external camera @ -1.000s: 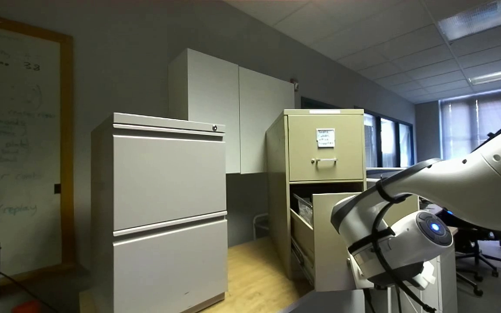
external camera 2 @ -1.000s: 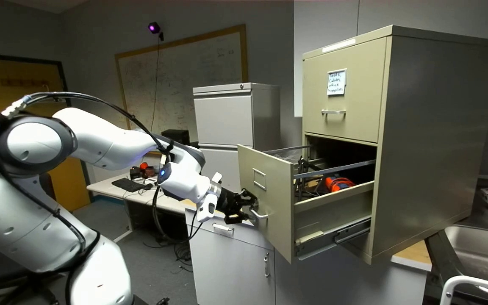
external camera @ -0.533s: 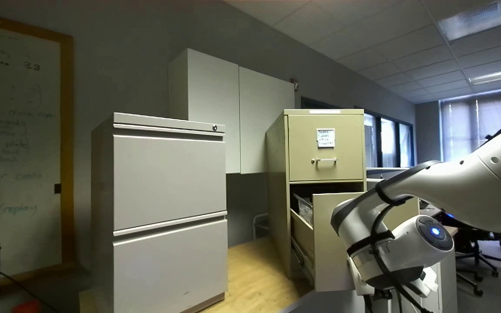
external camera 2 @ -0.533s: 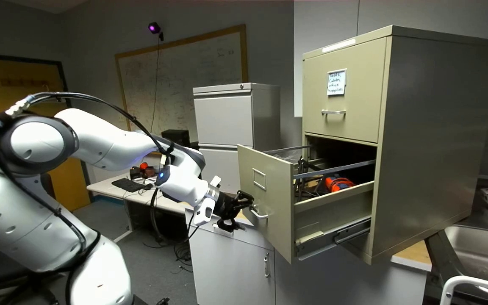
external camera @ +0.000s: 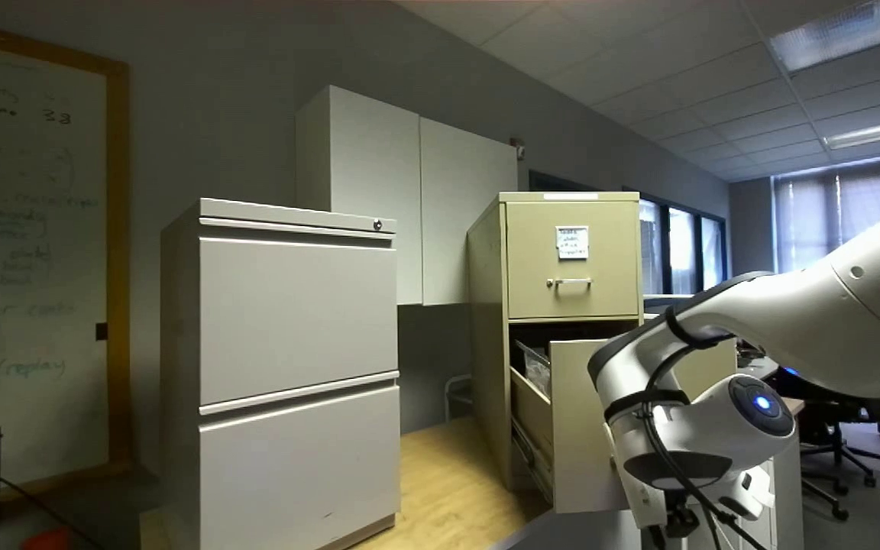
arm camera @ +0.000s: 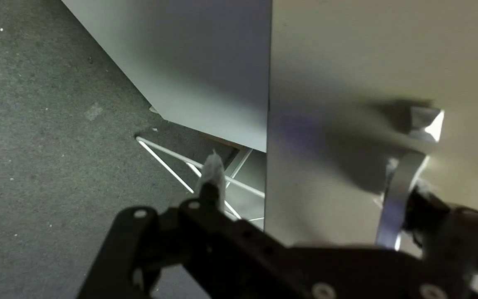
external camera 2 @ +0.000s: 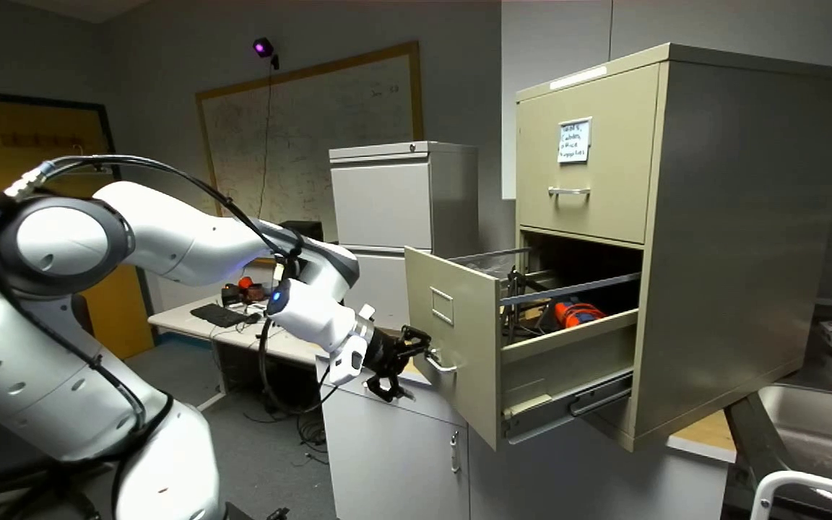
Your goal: Open the down part of the drawer
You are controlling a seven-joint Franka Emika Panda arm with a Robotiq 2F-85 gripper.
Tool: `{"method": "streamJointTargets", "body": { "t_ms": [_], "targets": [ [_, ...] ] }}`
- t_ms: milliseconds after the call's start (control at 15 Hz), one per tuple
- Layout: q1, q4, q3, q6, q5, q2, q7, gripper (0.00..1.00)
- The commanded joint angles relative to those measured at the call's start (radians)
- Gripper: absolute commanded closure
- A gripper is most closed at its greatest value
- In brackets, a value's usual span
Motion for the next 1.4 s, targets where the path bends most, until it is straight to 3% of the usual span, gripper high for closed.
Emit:
{"method": "streamJointTargets", "body": {
  "t_ms": [0,467,1000,1333],
  "targets": [
    [-0.015,0.018,0.115,-0.002,0.145,0.005,-0.201,0.0],
    [-0.249,0.021,0.312,-0.017,0.248,-0.091,-0.512,0.0],
    [-0.428,0.045,0.446,-0.022,0.364,-0.217,-0.729,0.0],
    [-0.52,0.053,0.508,-0.041,0.45,-0.311,-0.801,0.0]
  ]
}}
